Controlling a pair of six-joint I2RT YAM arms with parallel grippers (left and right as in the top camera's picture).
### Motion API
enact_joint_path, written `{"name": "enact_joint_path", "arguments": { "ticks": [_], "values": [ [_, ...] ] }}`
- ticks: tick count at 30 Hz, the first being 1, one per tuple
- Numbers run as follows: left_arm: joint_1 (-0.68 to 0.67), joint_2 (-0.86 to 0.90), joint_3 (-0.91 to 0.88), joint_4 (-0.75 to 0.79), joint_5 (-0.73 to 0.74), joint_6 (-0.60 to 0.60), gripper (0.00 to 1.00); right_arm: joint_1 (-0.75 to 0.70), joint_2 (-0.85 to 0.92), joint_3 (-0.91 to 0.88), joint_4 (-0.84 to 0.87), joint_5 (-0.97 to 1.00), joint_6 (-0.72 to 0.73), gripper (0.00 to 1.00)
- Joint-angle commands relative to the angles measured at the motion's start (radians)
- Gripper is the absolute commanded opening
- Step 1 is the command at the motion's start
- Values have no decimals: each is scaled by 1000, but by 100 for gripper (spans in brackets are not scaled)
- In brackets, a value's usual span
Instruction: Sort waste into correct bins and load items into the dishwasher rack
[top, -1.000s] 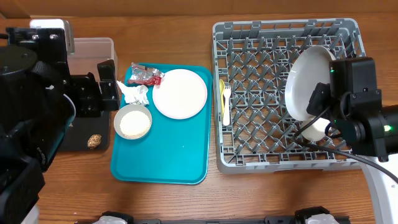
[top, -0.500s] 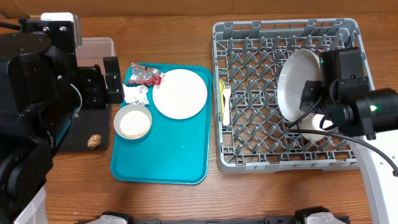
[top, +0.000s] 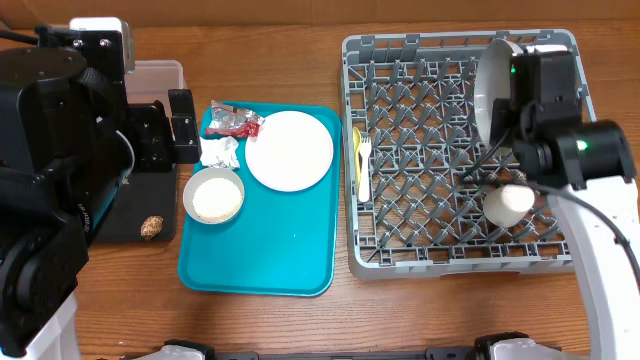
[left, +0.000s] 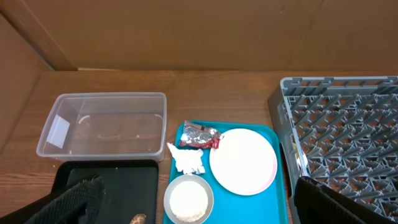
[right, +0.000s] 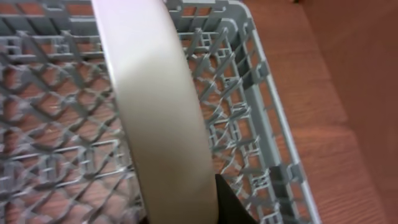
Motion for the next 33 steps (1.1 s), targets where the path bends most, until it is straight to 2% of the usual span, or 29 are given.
{"name": "enact_joint_path", "arguments": {
  "ticks": [1, 5, 8, 10, 33],
  "values": [
    [-5, 3, 11, 2, -18, -21, 100, -82, 47, 19, 37, 32, -121, 4],
    [-5, 3, 11, 2, -18, -21, 100, -190, 68, 19, 63, -82, -127, 4],
    [-5, 3, 11, 2, -18, -21, 100, -274, 80, 19, 80, -284, -225, 4],
    [-5, 3, 11, 2, -18, -21, 100, -298, 85, 19, 93, -324, -230, 4],
    [-5, 3, 11, 2, -18, -21, 100, -306, 215, 17, 197, -281, -301, 4]
  ]
}}
